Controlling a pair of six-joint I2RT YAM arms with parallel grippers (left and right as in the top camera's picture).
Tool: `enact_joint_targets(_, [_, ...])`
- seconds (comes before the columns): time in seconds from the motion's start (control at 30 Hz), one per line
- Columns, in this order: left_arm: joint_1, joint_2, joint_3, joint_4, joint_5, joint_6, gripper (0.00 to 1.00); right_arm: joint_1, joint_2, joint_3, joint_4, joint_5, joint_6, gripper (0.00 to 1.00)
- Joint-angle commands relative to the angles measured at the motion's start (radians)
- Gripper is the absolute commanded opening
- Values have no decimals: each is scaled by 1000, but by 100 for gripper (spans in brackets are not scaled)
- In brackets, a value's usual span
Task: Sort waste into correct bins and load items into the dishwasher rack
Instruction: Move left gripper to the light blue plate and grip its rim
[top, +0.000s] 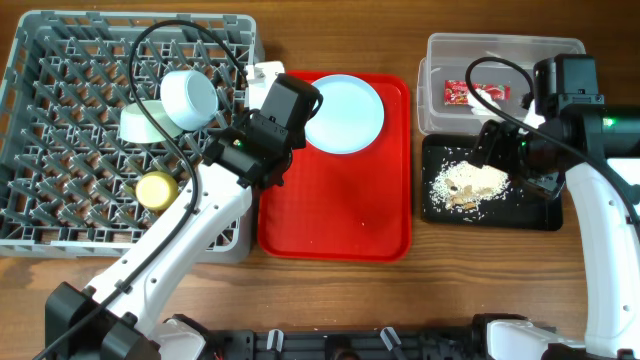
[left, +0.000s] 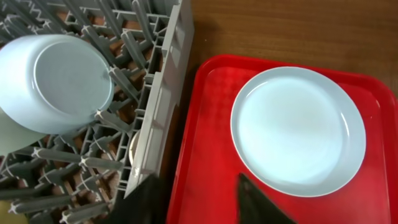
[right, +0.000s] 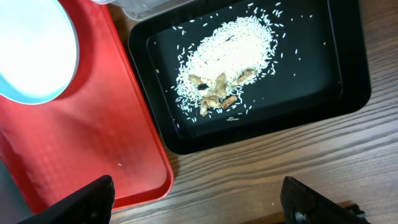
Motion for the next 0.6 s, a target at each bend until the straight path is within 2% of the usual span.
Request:
enact_joint_targets(0.0, [-5, 11, 3, 80, 223, 209, 63, -2, -11, 0, -2, -12, -10, 86])
enact_joint_targets(0.07, [-6, 11, 10, 136, 336, 294, 65, -2, -11, 0, 1, -12, -11, 86])
enact_joint_targets(0.17, [-6, 40, 103, 126, 410, 348, 65, -2, -11, 0, 2, -12, -11, 86])
enact_joint_targets(0.3, [-11, 161, 238, 137, 452, 412, 66, -2, -11, 0, 6, -12, -19, 86])
enact_joint_targets(0.43, [-56, 297, 240, 237, 476, 436, 61, -2, -11, 0, 11, -12, -20, 87])
enact_joint_targets(0.57, [-111, 454, 240, 246, 476, 447, 61, -2, -11, 0, 18, -12, -21, 87])
